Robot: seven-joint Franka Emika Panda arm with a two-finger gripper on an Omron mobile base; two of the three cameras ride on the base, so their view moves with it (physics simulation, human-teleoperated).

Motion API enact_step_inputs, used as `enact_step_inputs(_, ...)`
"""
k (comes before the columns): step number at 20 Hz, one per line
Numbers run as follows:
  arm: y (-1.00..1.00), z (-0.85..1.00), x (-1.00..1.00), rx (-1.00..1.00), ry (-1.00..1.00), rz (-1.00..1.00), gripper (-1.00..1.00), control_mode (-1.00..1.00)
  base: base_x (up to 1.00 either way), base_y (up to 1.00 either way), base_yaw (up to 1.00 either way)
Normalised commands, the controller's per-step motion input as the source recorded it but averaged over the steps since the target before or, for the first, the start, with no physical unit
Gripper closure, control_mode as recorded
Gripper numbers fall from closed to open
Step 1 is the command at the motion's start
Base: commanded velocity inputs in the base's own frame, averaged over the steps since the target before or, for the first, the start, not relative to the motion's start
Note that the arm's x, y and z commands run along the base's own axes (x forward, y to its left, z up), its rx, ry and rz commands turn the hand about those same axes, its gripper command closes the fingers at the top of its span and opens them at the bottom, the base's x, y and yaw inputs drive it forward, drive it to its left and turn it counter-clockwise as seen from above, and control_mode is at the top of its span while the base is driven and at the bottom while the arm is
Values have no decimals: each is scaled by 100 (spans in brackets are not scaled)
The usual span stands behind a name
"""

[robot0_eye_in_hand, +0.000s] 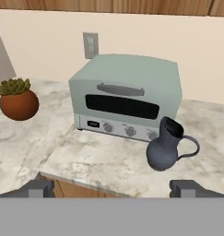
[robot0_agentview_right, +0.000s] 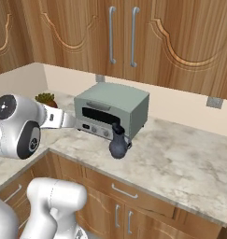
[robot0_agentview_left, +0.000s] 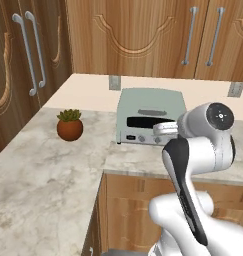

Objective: Move the pear and bottled drink from the second highest shelf to the top shelf to make space. Then, place the pitcher from the counter on the cleared second highest shelf.

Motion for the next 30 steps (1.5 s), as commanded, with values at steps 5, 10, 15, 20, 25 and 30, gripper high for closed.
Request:
enact_step_inputs(5, -22, -8, 0, 0, -1, 4, -100, -100, 0, 0, 0)
enact_step_inputs(10, -67, -19, 0, 0, -1, 16, -100, -100, 0, 0, 0)
enact_step_inputs(15, -53, -5, 0, 1, 2, 15, -100, -100, 0, 0, 0)
enact_step_inputs(20, -41, -6, 0, 1, 1, 2, -100, -100, 0, 0, 0)
enact_step_inputs(25, -33, -58, 7, -1, 0, 0, -100, -100, 0, 0, 0)
enact_step_inputs(30, -49, -63, 17, 0, -1, 3, -100, -100, 0, 0, 0)
